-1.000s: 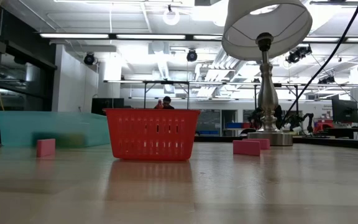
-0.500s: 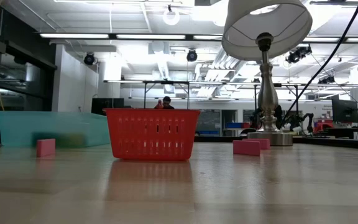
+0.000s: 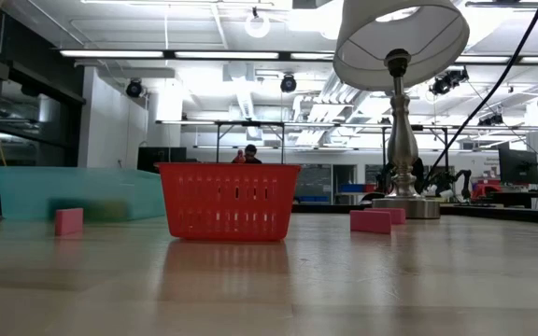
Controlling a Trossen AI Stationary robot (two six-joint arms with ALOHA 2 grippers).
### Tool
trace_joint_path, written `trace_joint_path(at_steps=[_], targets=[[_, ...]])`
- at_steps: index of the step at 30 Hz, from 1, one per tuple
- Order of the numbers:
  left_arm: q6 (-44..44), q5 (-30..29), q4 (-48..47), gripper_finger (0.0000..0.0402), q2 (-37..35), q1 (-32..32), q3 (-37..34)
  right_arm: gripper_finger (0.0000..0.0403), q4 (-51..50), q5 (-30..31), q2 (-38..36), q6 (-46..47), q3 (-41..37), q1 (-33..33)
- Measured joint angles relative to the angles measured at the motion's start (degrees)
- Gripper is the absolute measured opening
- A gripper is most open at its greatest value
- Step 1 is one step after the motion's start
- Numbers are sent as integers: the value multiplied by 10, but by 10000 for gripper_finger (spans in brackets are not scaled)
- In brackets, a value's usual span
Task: Pick & Place School Supplies
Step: Put the blue hole puncher into the grey bin, then put the pink eraser into the red bin
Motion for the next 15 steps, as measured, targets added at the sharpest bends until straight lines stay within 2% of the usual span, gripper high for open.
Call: trace_joint_path(at_steps=[6, 15], targets=[[3, 0, 0, 139, 0, 0, 0, 165, 0, 0, 0, 1, 0, 0], [3, 0, 0, 141, 0, 0, 0, 165, 0, 0, 0, 1, 0, 0]])
